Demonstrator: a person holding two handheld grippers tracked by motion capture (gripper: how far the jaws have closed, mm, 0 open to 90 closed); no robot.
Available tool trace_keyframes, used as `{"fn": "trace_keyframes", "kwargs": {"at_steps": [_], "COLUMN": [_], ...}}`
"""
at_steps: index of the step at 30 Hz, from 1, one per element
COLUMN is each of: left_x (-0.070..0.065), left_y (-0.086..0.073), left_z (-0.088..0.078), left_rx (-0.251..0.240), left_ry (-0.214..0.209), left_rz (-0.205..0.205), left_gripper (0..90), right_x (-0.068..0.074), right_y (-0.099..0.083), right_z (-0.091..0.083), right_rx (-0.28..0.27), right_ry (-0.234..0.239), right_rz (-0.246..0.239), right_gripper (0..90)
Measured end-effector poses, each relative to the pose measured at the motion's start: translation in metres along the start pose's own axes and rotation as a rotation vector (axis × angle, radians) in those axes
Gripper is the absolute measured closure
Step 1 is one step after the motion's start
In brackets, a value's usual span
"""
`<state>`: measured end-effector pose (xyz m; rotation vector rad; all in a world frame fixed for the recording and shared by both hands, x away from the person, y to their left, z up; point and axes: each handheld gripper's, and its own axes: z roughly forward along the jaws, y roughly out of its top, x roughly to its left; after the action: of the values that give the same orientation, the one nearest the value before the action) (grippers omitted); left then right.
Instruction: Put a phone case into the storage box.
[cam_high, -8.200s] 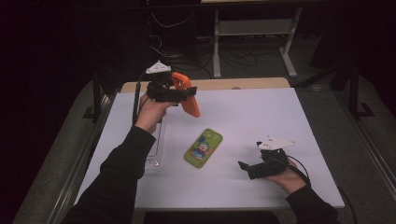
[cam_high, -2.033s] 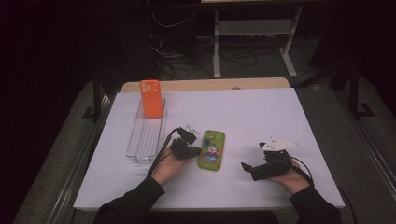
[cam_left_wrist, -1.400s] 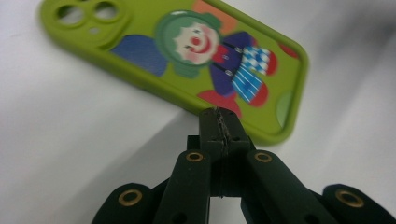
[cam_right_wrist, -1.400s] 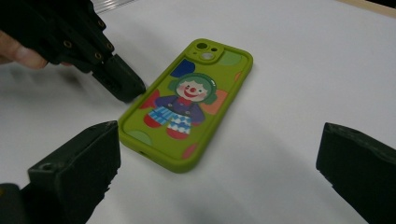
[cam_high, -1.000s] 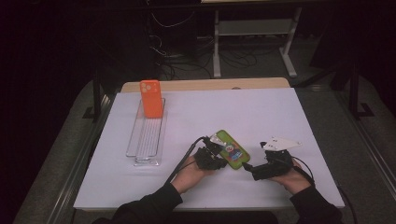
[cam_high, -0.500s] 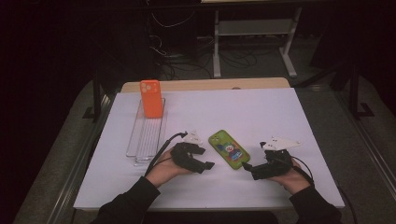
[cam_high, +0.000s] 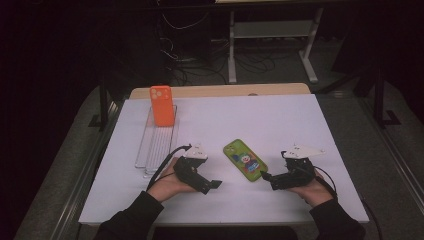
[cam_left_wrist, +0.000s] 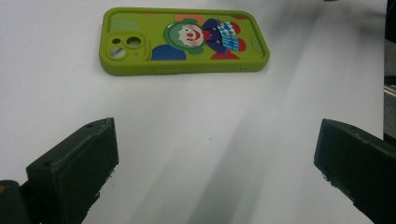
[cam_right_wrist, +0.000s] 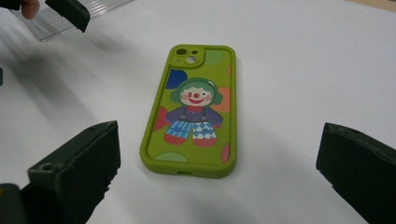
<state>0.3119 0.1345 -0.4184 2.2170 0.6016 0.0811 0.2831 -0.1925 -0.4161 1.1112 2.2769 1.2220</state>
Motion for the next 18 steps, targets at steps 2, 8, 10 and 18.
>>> {"fn": "trace_keyframes", "kwargs": {"at_steps": [2, 8, 10, 18], "left_x": [0.001, 0.004, 0.004, 0.001], "left_y": [0.000, 0.001, 0.001, 0.001], "left_z": [0.000, -0.001, -0.001, 0.002], "left_rx": [0.013, 0.003, 0.004, -0.020], "left_ry": [-0.005, -0.011, -0.007, -0.014], "left_rz": [0.017, 0.008, 0.009, -0.018], "left_gripper": [0.0, 0.0, 0.0, 0.0], "right_x": [0.000, 0.000, 0.000, -0.001], "right_y": [0.002, 0.013, 0.018, 0.039], "right_z": [0.000, -0.002, -0.001, 0.004], "right_rx": [0.001, 0.030, 0.042, 0.054], "right_ry": [-0.003, 0.011, 0.022, 0.009], "right_rz": [0.000, -0.002, 0.003, 0.007], "right_gripper": [0.0, 0.0, 0.0, 0.0]}}
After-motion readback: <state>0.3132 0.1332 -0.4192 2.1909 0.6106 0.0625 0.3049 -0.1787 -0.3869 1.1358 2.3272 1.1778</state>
